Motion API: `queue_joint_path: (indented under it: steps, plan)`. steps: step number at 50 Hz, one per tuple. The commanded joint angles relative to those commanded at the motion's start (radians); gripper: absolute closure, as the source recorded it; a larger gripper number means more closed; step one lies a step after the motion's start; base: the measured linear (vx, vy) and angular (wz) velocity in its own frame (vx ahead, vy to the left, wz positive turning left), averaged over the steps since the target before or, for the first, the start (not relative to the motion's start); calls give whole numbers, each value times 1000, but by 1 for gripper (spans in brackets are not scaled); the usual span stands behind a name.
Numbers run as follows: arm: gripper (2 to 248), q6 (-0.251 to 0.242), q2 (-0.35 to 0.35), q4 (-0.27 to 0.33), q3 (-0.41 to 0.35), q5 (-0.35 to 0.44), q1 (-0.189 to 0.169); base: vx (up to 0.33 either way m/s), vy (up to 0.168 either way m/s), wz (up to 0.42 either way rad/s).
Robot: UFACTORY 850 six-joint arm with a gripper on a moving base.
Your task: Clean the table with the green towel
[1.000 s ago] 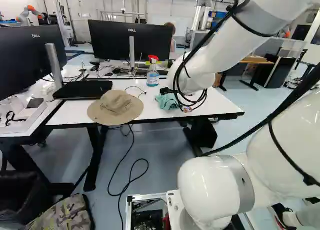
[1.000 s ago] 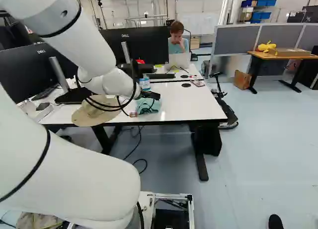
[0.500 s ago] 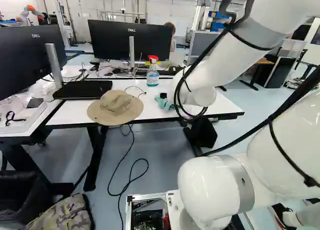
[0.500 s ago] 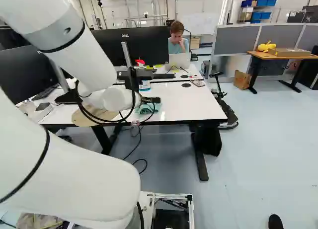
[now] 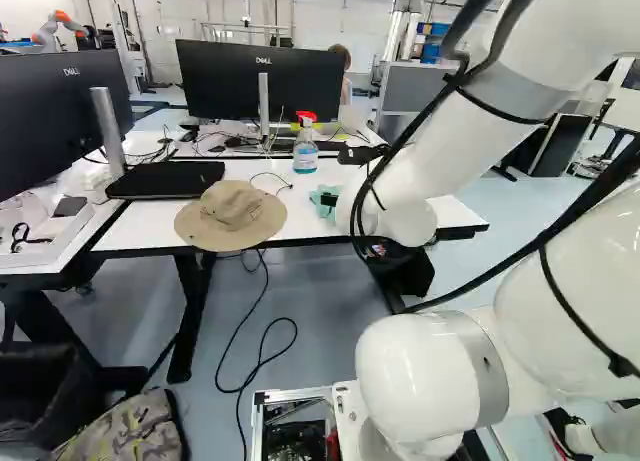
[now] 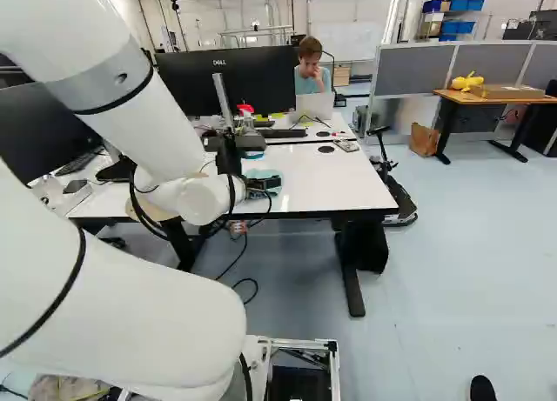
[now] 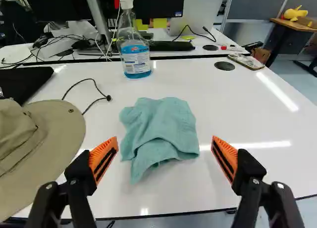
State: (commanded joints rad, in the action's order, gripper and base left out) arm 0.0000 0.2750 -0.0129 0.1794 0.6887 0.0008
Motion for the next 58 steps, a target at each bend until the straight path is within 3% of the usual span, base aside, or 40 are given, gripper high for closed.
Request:
queue_joint_path:
  steps: [30, 58]
  plan:
    - [3, 0, 3, 10, -72, 143, -1, 0, 0, 0]
    - [3, 0, 4, 13, -92, 184, -1, 0, 0, 0]
